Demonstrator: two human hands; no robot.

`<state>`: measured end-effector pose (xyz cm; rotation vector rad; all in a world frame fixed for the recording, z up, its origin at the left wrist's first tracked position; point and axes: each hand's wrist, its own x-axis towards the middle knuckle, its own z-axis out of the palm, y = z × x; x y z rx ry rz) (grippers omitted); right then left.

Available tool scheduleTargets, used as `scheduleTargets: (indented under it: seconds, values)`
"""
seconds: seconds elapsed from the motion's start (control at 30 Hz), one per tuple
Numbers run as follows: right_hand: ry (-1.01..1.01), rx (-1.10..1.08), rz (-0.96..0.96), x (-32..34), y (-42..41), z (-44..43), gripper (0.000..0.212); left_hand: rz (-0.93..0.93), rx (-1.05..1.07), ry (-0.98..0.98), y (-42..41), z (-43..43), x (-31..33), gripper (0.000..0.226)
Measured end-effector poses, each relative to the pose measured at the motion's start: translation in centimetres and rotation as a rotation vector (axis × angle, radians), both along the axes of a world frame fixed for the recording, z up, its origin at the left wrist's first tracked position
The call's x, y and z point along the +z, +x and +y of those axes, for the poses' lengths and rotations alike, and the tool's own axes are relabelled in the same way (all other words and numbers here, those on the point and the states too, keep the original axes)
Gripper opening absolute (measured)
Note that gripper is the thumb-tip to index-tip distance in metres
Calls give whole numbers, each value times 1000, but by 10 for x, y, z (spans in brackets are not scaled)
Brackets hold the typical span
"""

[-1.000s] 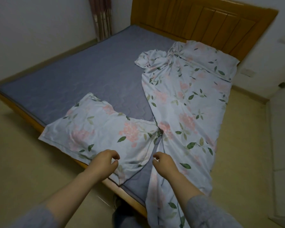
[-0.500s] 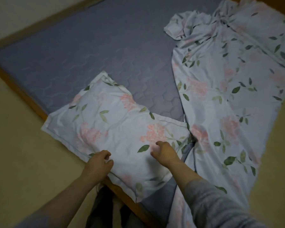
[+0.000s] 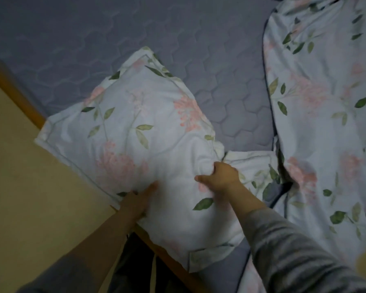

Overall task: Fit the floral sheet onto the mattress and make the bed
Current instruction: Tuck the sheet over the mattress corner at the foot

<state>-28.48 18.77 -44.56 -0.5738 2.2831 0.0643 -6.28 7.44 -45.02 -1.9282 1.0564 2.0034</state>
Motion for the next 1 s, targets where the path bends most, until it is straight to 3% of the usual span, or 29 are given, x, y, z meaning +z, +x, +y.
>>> scheduleTargets:
  seconds: [0.2,0.27,0.33,0.37,0.5,0.63,0.73,1.0]
  values:
    - [-392,-81,-96,55,23,0,26,109,302,52,15,2,9,114]
    - [-499,-116,-83,85,31,-4,18,147,314,27,23,-3,25,93]
    - [-564,-114,-50,116,38,-12,18,106,307,-39,28,-12,62,63]
    - [-592,-112,-38,131,41,-19,21,94,289,-81,33,-18,78,60]
    - [-673,-88,1,191,54,-54,26,92,209,-236,59,-51,130,84]
    - [-747,-24,41,255,77,-104,18,115,214,-327,88,-90,198,65]
    - [-795,30,39,293,108,-147,26,162,307,-389,120,-122,238,47]
    - [-963,77,58,374,218,-274,20,263,392,-572,224,-250,321,34]
